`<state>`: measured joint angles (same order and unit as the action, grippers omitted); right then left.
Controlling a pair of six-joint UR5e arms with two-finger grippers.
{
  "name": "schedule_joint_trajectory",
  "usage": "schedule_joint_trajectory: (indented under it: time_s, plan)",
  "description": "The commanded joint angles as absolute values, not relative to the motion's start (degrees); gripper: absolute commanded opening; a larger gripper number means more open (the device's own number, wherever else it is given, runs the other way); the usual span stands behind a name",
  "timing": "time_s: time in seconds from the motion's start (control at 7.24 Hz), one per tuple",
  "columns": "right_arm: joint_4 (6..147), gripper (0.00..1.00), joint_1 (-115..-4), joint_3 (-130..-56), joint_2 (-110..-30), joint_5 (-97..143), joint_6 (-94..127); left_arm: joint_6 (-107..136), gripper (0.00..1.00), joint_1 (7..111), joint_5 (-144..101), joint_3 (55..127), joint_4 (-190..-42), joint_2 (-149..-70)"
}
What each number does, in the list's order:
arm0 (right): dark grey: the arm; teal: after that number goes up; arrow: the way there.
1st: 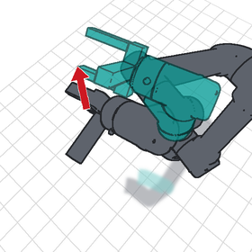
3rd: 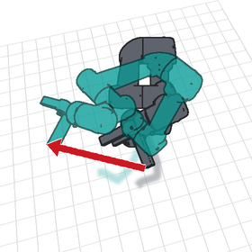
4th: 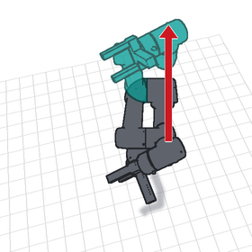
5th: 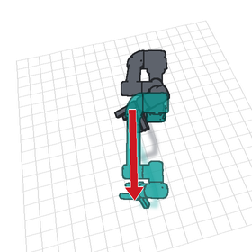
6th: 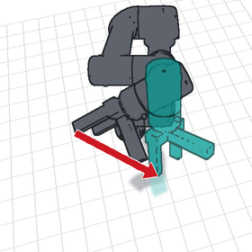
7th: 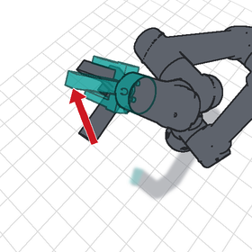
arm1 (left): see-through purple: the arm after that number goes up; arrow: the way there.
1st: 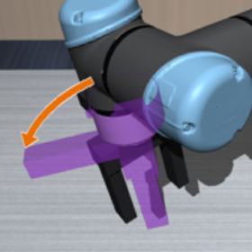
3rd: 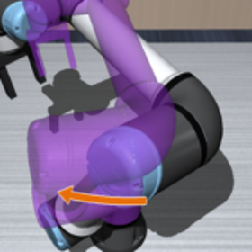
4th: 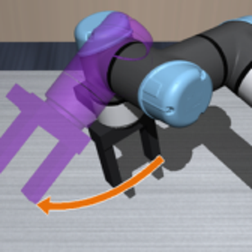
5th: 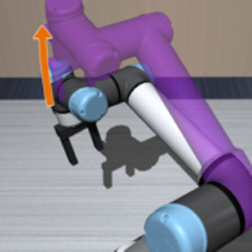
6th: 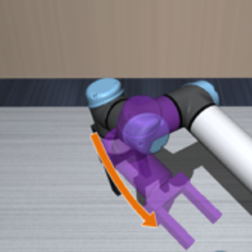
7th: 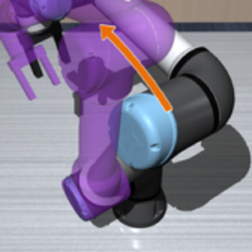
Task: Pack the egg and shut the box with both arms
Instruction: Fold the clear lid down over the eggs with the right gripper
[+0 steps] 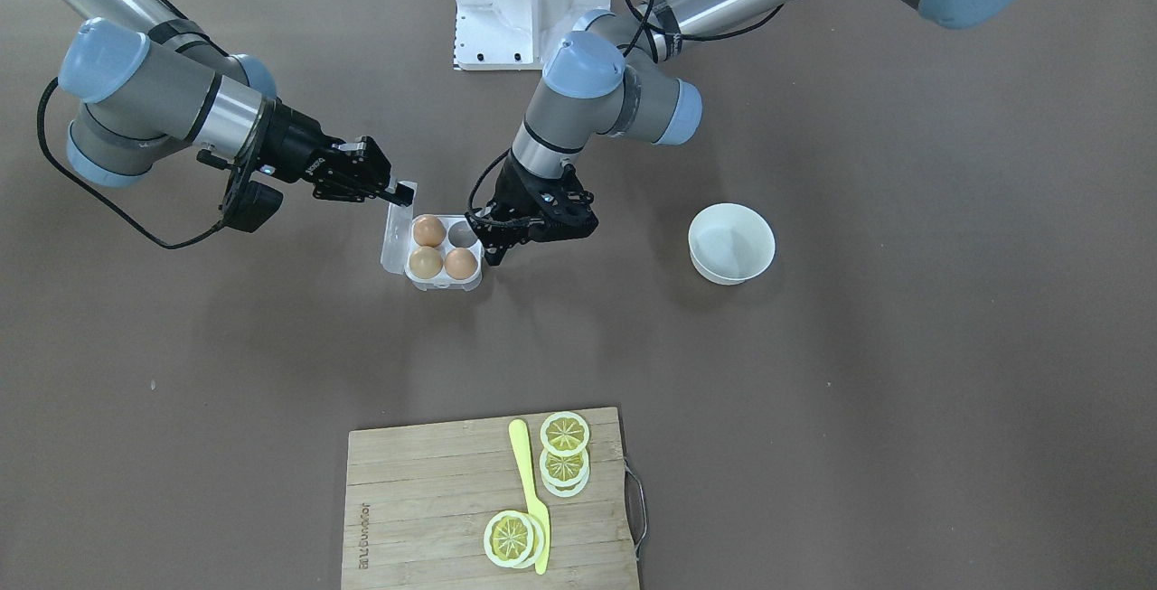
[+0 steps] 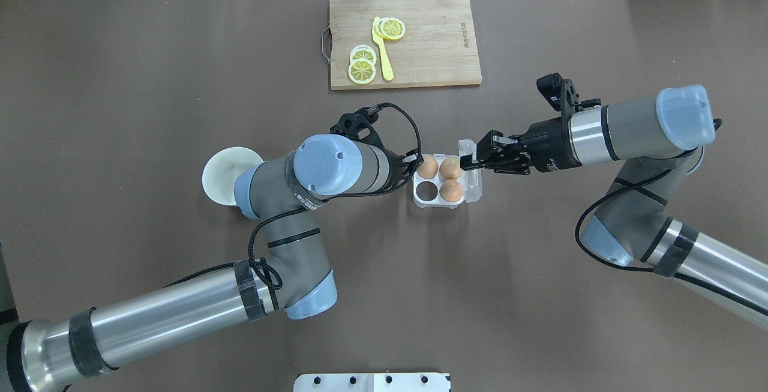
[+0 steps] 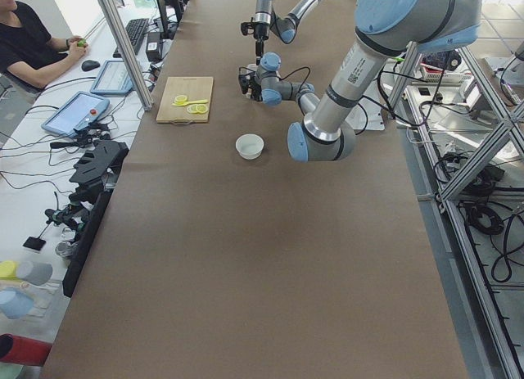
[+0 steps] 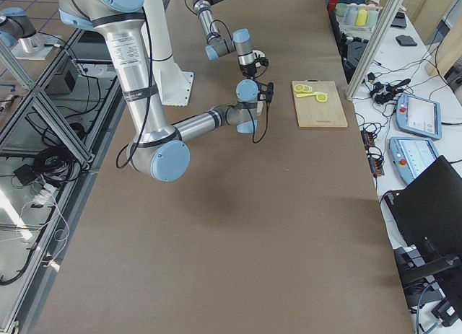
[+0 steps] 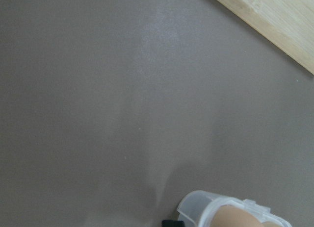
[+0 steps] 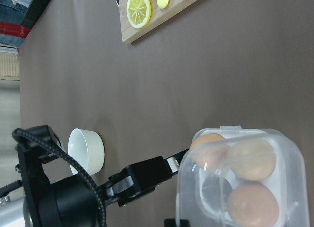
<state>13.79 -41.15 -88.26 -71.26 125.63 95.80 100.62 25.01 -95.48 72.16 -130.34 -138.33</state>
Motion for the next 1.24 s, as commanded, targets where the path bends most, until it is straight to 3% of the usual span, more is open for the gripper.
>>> schedule_joint_trajectory:
  time_s: [0.0, 0.55, 1.1]
  plan:
    - [13.80, 0.03, -41.04, -88.24, -71.19, 125.51, 95.80, 100.37, 0.00, 25.14, -95.62, 72.25, -130.25, -138.16]
    - [13.80, 0.04, -40.78, -88.24, -71.19, 125.51, 95.80, 100.11, 0.00, 25.22, -95.63, 72.25, -130.25, -137.99]
    - [13.80, 0.21, -39.55, -88.24, -70.75, 123.66, 95.80, 100.11, 0.00, 25.22, -95.63, 72.25, -130.25, -137.99]
